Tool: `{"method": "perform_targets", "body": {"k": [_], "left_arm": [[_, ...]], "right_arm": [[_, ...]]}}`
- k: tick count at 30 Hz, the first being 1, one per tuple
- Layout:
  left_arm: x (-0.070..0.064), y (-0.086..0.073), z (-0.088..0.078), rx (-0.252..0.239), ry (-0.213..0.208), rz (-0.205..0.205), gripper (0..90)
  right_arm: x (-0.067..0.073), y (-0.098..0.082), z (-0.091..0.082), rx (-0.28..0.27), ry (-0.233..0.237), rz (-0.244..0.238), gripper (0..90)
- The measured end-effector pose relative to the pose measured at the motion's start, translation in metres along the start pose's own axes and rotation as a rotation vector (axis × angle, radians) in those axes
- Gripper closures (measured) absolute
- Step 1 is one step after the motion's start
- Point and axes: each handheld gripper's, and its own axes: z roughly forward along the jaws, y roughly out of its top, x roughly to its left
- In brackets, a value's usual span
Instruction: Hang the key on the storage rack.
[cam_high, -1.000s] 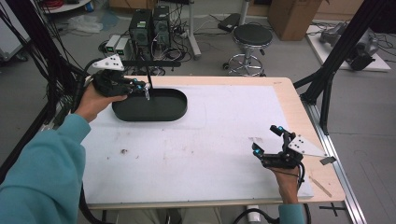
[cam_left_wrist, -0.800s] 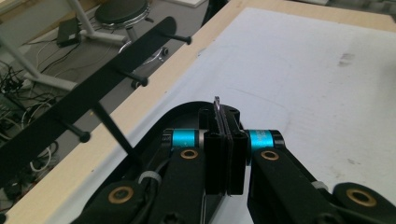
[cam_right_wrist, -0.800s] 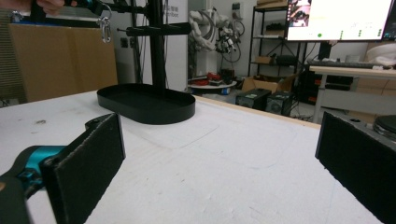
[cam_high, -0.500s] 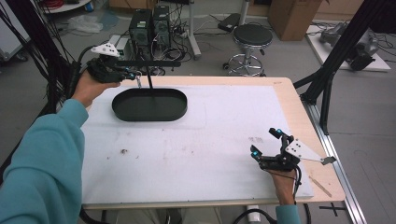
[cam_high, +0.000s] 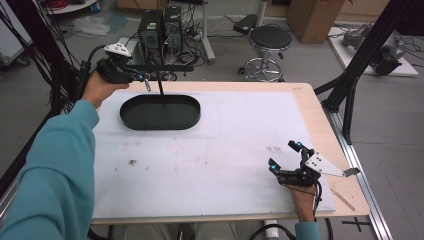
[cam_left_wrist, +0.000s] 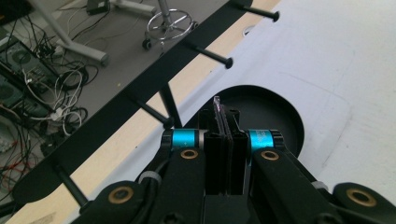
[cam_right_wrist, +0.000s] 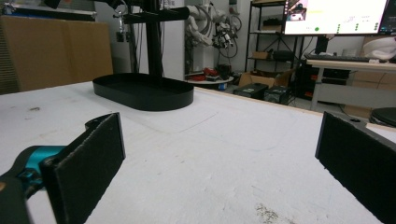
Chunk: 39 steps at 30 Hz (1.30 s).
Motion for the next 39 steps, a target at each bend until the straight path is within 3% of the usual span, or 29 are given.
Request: {"method": "perform_targets", "body": {"k": [26,39], "left_arm": [[0.013,-0.005,0.011,0.008,0.057,-0.05,88.6],[0.015,-0.005,0.013,-0.002,0.081,-0.055,88.5]], "right_arm": [[0.0,-0.008,0.0,-0.012,-0.007,0.004,0.6],[0.0,-0.008,0.0,-0.012,-0.006,0.004,0.6]]}}
